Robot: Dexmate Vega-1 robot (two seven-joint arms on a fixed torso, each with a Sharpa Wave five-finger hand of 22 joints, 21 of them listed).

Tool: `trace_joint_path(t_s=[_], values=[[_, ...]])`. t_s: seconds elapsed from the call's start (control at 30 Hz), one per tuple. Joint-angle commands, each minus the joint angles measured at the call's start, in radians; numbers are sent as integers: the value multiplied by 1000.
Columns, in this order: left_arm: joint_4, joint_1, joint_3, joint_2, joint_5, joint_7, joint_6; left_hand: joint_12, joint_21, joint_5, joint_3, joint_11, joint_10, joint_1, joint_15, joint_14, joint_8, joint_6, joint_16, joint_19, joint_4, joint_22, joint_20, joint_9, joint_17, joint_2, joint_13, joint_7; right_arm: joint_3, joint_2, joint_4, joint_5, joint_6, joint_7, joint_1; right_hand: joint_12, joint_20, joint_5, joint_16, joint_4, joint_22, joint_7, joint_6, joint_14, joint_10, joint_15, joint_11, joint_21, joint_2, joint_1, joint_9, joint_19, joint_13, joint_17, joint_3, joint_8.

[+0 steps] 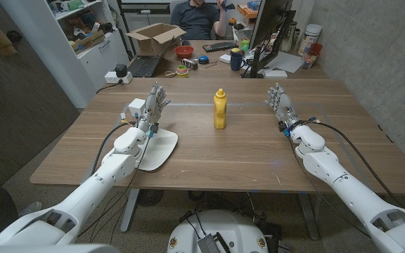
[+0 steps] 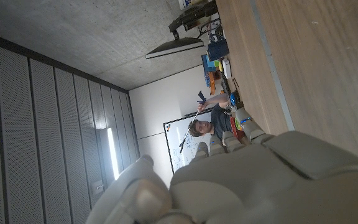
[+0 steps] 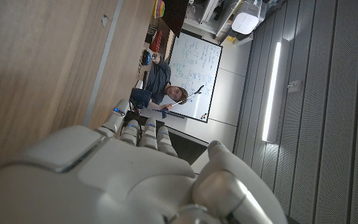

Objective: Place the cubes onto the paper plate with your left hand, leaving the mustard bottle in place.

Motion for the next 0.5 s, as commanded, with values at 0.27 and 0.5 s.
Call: trace_joint_path(t_s=[0.27,0.5], values=[[-5,-7,-5,-3,84,39,-96,12,4,8,3,1,2,3,1,-30,14,10,9,-1,-1,2,-1,2,3,19,4,-12,120,99,-11,-114,-56,61,-27,6,-1,8,7,1,4,8,2,0,0,5,10,1,10,-4,4,-57,1,3,5,5],[-14,-5,-8,7,194,132,-153,16,1,10,4,-4,19,11,-1,-17,16,19,13,5,-5,1,6,2,2,21,4,-31,137,116,-8,-130,-63,76,-26,5,-1,8,7,1,4,8,2,-1,-1,6,11,-1,10,-4,4,-56,1,2,5,5]])
